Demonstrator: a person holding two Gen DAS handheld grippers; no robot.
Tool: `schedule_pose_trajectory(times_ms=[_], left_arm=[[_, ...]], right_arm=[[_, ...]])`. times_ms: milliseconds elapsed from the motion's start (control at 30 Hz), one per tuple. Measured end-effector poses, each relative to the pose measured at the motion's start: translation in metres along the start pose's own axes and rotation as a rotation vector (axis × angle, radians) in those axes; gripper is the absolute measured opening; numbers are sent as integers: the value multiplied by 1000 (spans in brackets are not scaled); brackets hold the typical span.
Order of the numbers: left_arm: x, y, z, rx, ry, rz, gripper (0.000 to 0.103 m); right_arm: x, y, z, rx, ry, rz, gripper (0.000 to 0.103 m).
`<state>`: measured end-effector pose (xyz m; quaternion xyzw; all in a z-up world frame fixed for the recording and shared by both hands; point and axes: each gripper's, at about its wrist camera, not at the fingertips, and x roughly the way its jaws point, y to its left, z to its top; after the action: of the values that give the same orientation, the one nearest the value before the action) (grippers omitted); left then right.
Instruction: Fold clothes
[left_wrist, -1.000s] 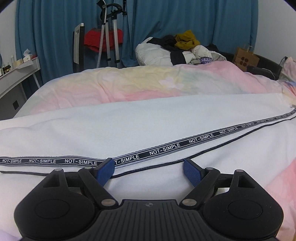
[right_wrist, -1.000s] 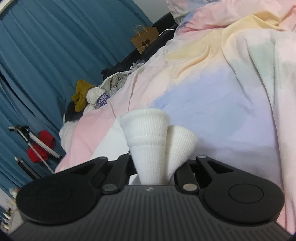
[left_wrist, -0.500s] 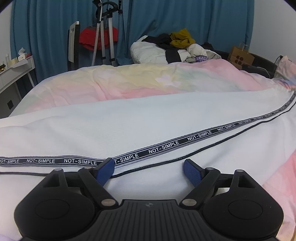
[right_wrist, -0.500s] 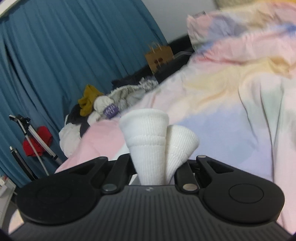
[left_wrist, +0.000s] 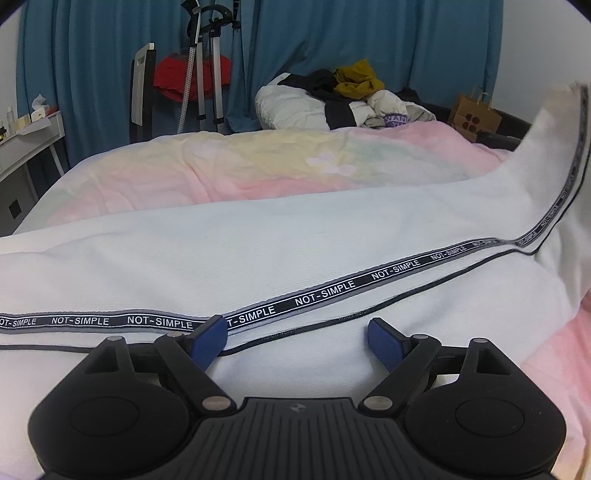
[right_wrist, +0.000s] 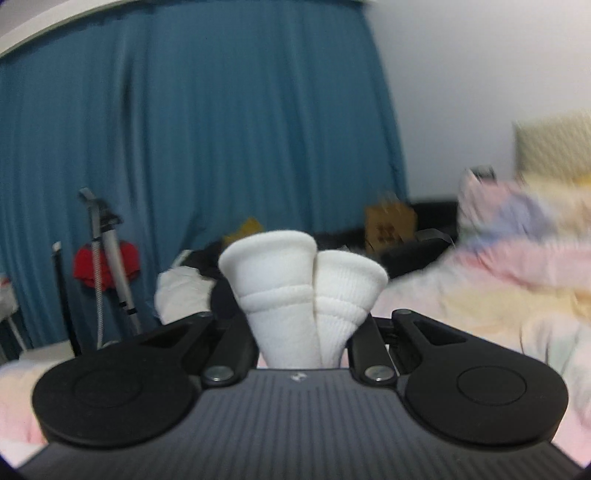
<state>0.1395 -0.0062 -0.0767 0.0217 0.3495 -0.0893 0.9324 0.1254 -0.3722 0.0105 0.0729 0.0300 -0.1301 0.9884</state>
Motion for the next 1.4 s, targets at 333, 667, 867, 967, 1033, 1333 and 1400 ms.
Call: schedule_pose_trajectory(times_ms=[333, 667, 867, 967, 1033, 1333, 1400], left_arm=[[-78, 85, 26, -324, -147, 44, 85], [-91, 116, 29, -473, -127, 49, 85], [-105, 109, 35, -484, -183, 28, 85], [-113, 109, 36, -477, -209, 39, 85], [-116, 110, 35, -485, -212, 47, 85], [-103, 105, 30, -439, -156, 83, 85], [-102, 101, 31, -414, -155, 87, 85]], right_arm=[[-78, 162, -70, -341, -11, 366, 14], [-91, 211, -182, -576, 257, 512, 14], [-116, 226, -158, -544, 126, 601, 15], [-118, 237, -175, -571, 208, 682, 15], [-112, 237, -189, -547, 275, 703, 15], [-109, 227, -173, -359, 373, 756, 40], [-115, 227, -172, -335, 386, 794, 66]])
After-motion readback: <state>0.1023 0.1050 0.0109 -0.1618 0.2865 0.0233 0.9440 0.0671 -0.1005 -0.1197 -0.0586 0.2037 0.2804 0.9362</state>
